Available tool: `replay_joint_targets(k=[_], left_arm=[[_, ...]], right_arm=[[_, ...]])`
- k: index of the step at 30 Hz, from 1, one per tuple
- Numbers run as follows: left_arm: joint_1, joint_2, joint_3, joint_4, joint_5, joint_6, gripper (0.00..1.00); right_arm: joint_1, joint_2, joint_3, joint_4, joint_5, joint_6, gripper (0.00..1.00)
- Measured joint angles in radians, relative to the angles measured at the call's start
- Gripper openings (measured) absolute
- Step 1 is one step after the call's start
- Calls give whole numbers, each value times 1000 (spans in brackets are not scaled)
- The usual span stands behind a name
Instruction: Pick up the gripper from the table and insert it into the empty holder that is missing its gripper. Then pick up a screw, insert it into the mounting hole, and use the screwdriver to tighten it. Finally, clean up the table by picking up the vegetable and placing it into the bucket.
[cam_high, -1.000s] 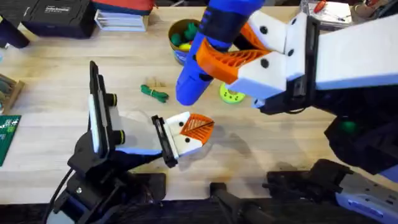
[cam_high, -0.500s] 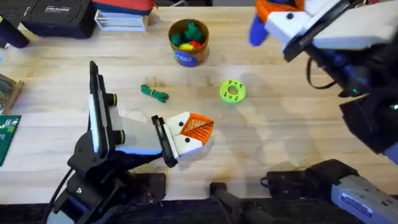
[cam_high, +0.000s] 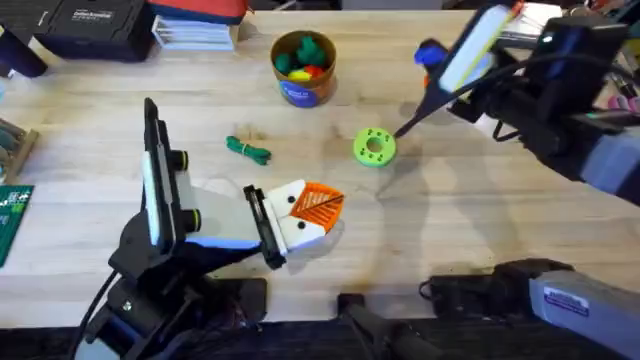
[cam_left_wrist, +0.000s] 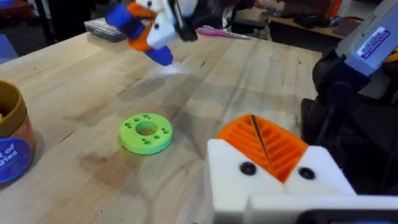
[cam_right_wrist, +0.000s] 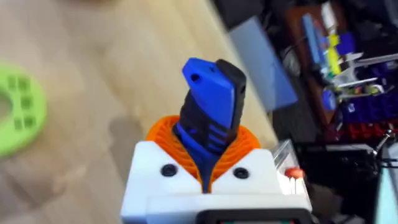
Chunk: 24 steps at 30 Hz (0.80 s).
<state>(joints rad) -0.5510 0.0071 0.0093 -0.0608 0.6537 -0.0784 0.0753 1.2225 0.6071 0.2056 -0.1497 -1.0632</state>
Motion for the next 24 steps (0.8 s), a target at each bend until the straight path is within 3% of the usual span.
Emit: replay_joint_targets(k=[4,12,14,17,19,23,24], left_arm=[[0,0,0,0,0,0,9],[0,0,0,0,0,0,9],[0,0,0,0,0,0,9],[0,0,0,0,0,0,9],[0,0,0,0,0,0,9],[0,0,0,0,0,0,9],[0,0,0,0,0,0,9]], right_arm=[[-1,114,0,-27,87,-163,31],[15,222,18,-108,150,-293,49],[24,222,18,-129,157,-286,124],[36,222,18,-135,161,-228,245],[43,222,19,-140,160,-163,377],[52,221,25,-164,162,-27,903],[51,218,34,-173,164,4,968]])
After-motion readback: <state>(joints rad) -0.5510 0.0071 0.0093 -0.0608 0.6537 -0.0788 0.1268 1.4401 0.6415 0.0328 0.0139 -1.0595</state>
